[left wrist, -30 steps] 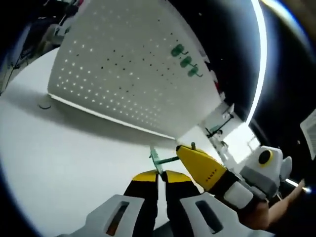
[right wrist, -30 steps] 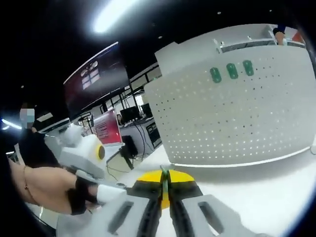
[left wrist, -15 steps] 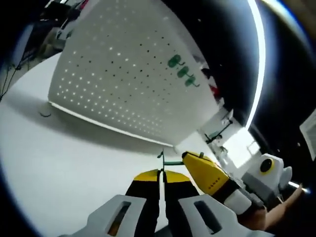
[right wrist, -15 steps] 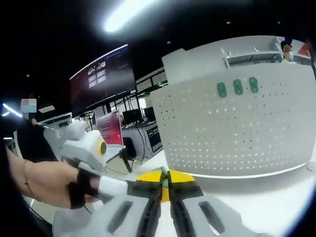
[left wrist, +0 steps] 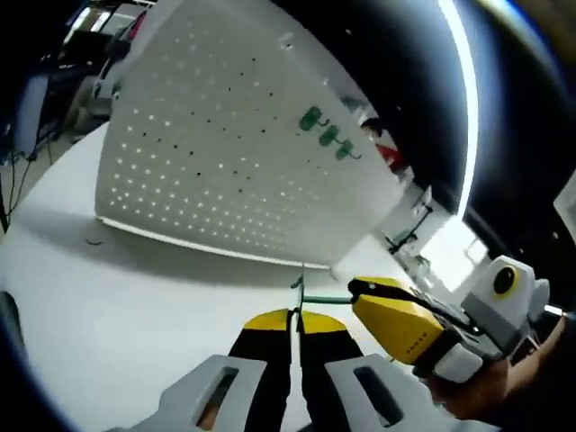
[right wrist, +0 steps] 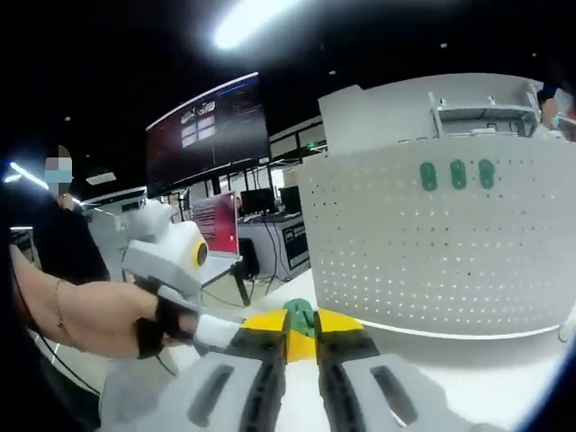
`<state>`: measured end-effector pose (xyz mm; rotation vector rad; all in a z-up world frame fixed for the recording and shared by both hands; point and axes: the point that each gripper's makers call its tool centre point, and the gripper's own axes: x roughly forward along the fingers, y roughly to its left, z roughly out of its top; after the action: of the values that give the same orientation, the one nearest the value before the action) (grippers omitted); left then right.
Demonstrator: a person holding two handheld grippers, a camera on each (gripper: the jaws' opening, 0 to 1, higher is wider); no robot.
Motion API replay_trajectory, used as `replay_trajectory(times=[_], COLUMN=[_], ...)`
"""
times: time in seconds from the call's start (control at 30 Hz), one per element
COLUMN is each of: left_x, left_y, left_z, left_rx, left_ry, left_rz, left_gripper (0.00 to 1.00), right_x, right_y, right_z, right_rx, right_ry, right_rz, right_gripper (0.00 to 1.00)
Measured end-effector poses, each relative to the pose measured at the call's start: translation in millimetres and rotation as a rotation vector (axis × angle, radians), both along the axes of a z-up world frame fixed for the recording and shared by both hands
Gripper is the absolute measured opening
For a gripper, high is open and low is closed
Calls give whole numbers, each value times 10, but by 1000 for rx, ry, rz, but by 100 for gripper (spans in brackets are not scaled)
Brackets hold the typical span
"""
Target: Insert the hook assembly into the mounting plate slot until the hook locks in place.
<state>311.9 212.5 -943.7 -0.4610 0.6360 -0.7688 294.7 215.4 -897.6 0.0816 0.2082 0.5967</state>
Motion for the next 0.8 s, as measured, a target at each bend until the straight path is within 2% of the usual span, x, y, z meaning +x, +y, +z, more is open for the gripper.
replay_trajectory(times=[0.17, 0.23, 0.27, 0.3, 0.53, 0.67, 0.8], left_x=[-22, -5, -15, -33, -63, -91, -104], left_y=[110, 134, 139, 125, 32, -10, -3], left_z=[-61, -39, -44, -46, 26, 64, 72], left_rx=[136, 189, 211, 204, 237, 241, 251], left_ry=[-74, -155, -175, -162, -231, -261, -272], left_rz=[-42, -64, -75, -75, -128, -150, -159], left_gripper=[1, 1, 1, 1, 1, 1, 1], right_x=[-32, -30, -22, -19, -14, -10, -34], right_y=[62, 56, 50, 43, 61, 31, 44], right_z=[-93, -96, -92, -100, -96, -70, -66], right_rx=[-56, -41, -23, -19, -13, 42, 54], right_ry=[12, 21, 25, 30, 29, 43, 50], right_rz=[60, 60, 56, 56, 78, 73, 82], right_gripper=[8, 7, 7, 7, 5, 4, 3])
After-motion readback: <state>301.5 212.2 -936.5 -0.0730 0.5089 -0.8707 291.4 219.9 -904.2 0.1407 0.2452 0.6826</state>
